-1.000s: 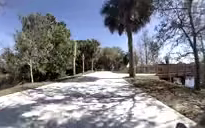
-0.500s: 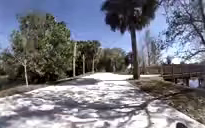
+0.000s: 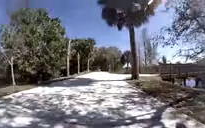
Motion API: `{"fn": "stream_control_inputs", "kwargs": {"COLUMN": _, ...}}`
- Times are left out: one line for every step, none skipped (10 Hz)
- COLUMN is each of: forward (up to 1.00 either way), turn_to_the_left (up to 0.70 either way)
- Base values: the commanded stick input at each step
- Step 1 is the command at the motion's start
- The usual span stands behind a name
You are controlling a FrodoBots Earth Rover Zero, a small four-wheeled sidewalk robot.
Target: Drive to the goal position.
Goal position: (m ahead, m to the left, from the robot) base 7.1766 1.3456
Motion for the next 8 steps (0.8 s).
{"fn": "stream_control_inputs", "kwargs": {"forward": 1.00, "turn_to_the_left": 0.00}}
{"fn": "stream_control_inputs", "kwargs": {"forward": 1.00, "turn_to_the_left": 0.00}}
{"fn": "stream_control_inputs", "kwargs": {"forward": 1.00, "turn_to_the_left": 0.00}}
{"fn": "stream_control_inputs", "kwargs": {"forward": 1.00, "turn_to_the_left": 0.00}}
{"fn": "stream_control_inputs", "kwargs": {"forward": 1.00, "turn_to_the_left": 0.00}}
{"fn": "stream_control_inputs", "kwargs": {"forward": 1.00, "turn_to_the_left": 0.00}}
{"fn": "stream_control_inputs", "kwargs": {"forward": 1.00, "turn_to_the_left": 0.00}}
{"fn": "stream_control_inputs", "kwargs": {"forward": 1.00, "turn_to_the_left": 0.00}}
